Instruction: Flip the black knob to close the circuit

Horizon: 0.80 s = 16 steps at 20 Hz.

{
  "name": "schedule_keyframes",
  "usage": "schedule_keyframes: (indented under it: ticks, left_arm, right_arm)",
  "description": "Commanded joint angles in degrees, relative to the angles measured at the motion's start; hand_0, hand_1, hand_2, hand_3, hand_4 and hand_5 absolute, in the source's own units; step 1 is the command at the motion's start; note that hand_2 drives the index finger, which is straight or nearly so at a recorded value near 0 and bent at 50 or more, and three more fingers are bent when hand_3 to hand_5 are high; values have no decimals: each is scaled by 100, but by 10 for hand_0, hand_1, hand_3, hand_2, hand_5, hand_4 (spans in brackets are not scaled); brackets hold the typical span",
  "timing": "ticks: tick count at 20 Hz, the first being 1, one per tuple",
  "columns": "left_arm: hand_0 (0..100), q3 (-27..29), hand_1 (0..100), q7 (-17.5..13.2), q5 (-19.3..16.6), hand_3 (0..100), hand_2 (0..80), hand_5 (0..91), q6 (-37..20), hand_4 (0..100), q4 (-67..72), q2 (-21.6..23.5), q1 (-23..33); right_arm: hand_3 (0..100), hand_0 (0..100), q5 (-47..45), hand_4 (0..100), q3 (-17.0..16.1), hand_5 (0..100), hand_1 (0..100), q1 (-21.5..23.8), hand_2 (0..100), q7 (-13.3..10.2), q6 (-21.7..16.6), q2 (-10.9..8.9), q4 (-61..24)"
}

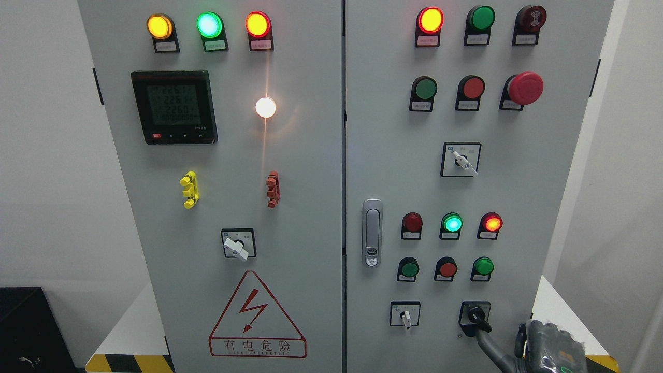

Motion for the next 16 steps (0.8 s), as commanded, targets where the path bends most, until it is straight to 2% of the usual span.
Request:
schedule_keyframes:
  ticks: [1, 16]
  left_arm:
    - [120, 0, 556, -1, 0, 0, 0, 0, -2, 0, -132, -3, 123]
    - [120, 0, 556, -1, 0, 0, 0, 0, -2, 0, -132, 6, 123]
  right_arm:
    - [1000, 0, -16, 911, -9, 948, 61, -48, 867, -23, 3, 1, -5]
    - [1000, 0, -42, 908, 87, 945, 63, 23, 863, -31, 3, 36, -58]
